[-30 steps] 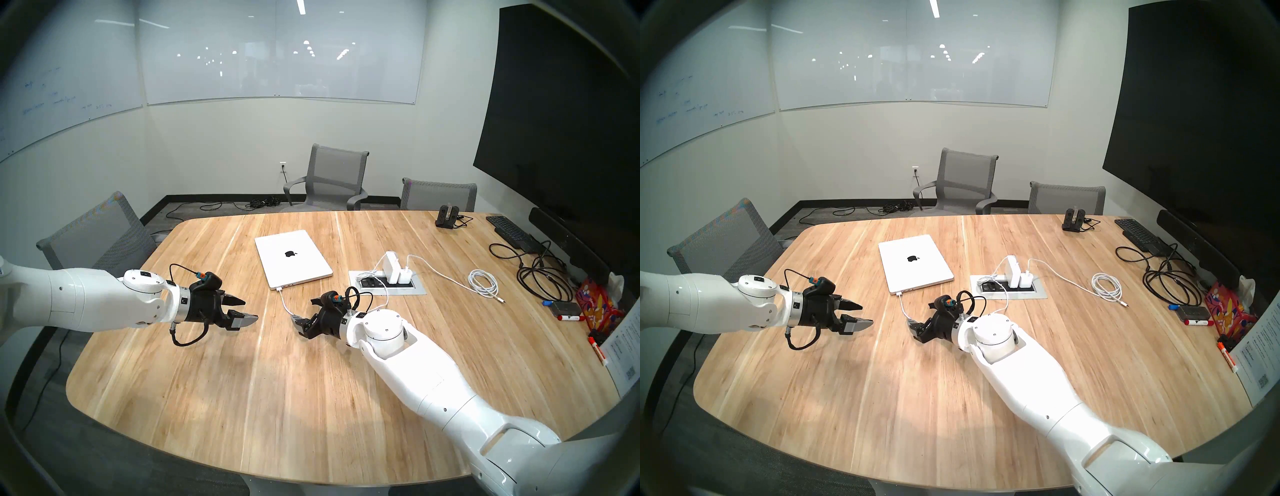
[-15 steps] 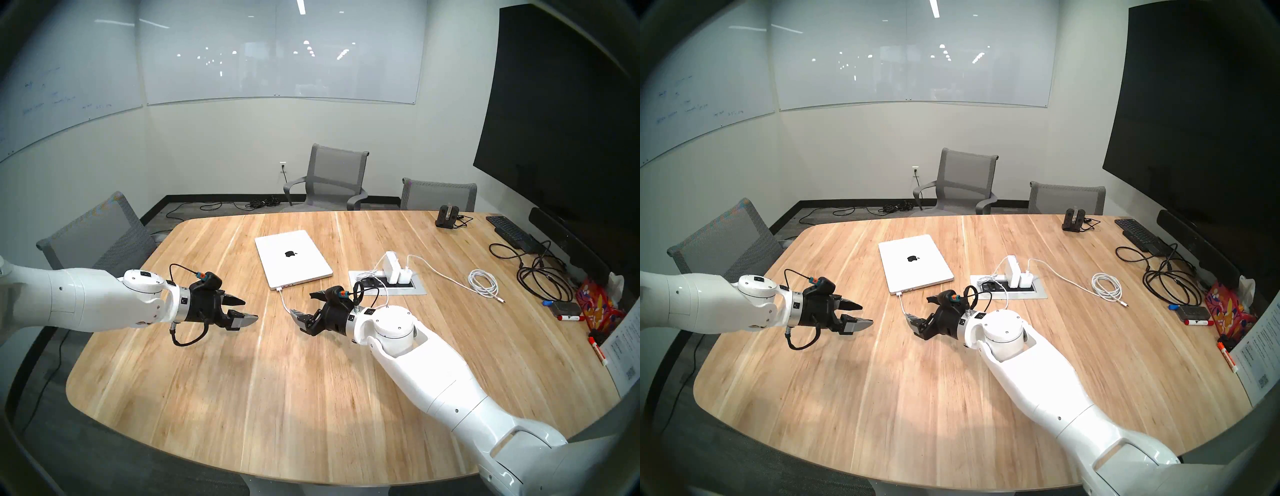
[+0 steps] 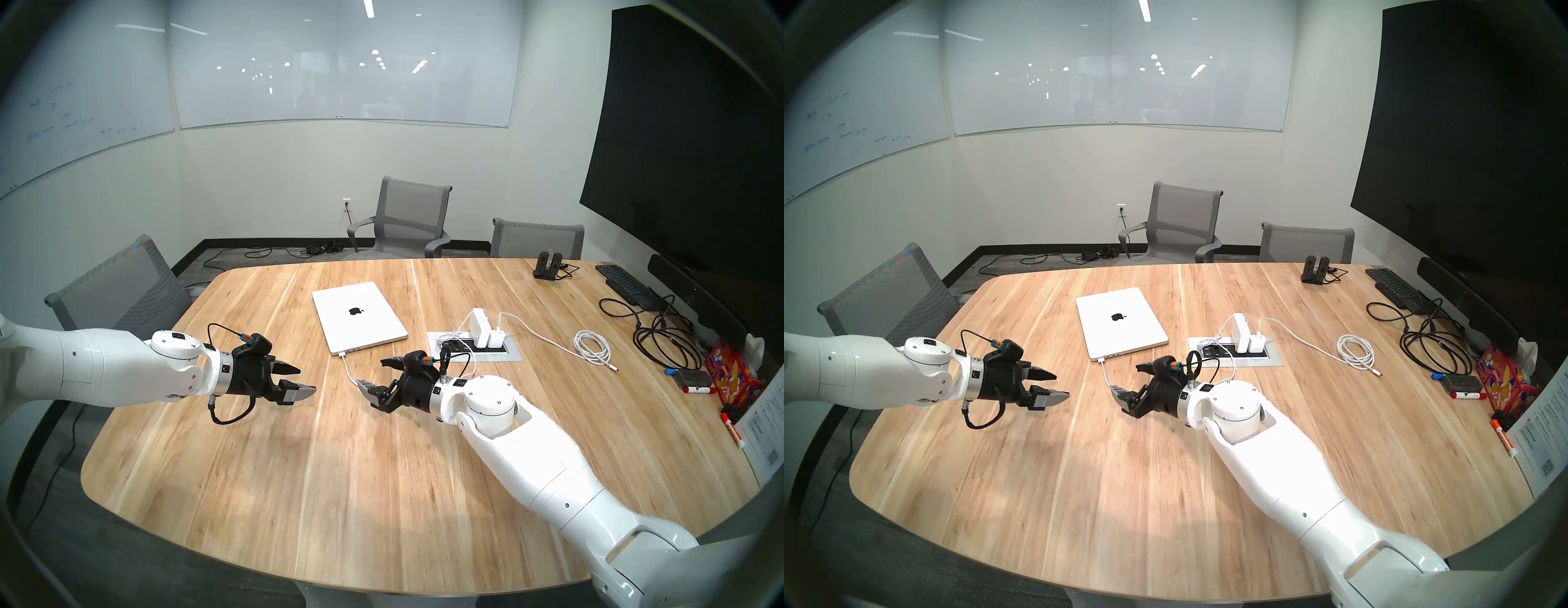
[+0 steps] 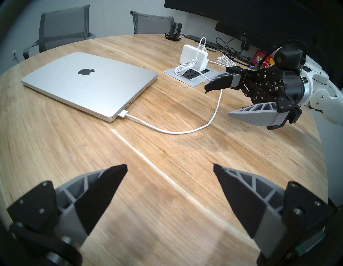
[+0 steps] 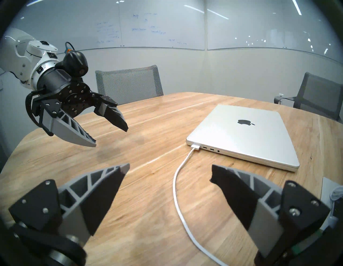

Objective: Plug the charging cable into the port of a MacBook

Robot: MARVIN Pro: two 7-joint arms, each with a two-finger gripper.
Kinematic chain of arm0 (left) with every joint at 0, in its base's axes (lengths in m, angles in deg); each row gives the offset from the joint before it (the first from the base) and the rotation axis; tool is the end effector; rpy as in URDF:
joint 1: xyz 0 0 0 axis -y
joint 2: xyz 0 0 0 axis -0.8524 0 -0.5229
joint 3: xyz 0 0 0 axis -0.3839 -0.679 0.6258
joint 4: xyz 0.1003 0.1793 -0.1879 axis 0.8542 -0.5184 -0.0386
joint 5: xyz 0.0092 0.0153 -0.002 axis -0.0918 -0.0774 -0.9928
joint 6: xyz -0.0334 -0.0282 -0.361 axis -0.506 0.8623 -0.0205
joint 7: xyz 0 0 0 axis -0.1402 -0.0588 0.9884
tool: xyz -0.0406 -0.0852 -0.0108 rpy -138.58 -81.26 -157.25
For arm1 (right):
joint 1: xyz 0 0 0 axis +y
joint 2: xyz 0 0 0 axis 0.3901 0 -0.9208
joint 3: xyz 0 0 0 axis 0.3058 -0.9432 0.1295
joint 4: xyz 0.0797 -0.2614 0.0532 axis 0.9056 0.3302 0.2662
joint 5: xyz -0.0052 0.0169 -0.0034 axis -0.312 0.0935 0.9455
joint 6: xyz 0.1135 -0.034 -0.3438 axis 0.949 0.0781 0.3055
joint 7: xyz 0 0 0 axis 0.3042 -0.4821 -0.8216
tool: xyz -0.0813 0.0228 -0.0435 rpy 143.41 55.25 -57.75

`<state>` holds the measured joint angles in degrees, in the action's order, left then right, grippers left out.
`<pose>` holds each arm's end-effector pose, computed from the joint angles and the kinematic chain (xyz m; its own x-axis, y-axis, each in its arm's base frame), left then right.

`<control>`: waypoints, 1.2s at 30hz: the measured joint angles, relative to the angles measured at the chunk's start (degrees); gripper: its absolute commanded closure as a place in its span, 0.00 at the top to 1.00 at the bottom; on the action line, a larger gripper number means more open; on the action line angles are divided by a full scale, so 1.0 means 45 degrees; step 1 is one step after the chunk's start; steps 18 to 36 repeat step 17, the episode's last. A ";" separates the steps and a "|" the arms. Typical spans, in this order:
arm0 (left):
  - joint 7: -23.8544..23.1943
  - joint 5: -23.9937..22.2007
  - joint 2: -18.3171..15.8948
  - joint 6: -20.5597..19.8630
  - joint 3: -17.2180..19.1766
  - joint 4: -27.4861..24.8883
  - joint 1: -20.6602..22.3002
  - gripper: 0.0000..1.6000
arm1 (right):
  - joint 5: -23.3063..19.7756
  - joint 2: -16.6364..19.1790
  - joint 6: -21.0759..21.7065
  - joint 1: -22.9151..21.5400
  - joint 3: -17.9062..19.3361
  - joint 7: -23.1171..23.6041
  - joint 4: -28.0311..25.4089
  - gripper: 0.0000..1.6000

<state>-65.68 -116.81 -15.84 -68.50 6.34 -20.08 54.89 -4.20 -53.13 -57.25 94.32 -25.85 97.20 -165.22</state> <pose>0.4681 0.1008 -0.3105 0.4895 -0.3275 0.8082 -0.7460 -0.6371 0.1937 0.4828 0.1527 -0.3091 0.1565 0.1765 0.9718 0.8067 -0.5905 -0.0226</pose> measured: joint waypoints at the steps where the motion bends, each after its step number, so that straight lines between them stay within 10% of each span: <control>1: 0.0000 0.0000 0.0000 0.0000 0.0000 0.0000 0.0000 1.00 | 0.0000 -0.0005 -0.0001 0.0000 0.0011 0.0013 -0.0003 1.00; 36: 0.0000 0.0000 0.0000 0.0000 0.0000 0.0000 0.0000 1.00 | 0.0007 -0.0043 -0.0002 0.0008 0.0079 0.0081 -0.0021 1.00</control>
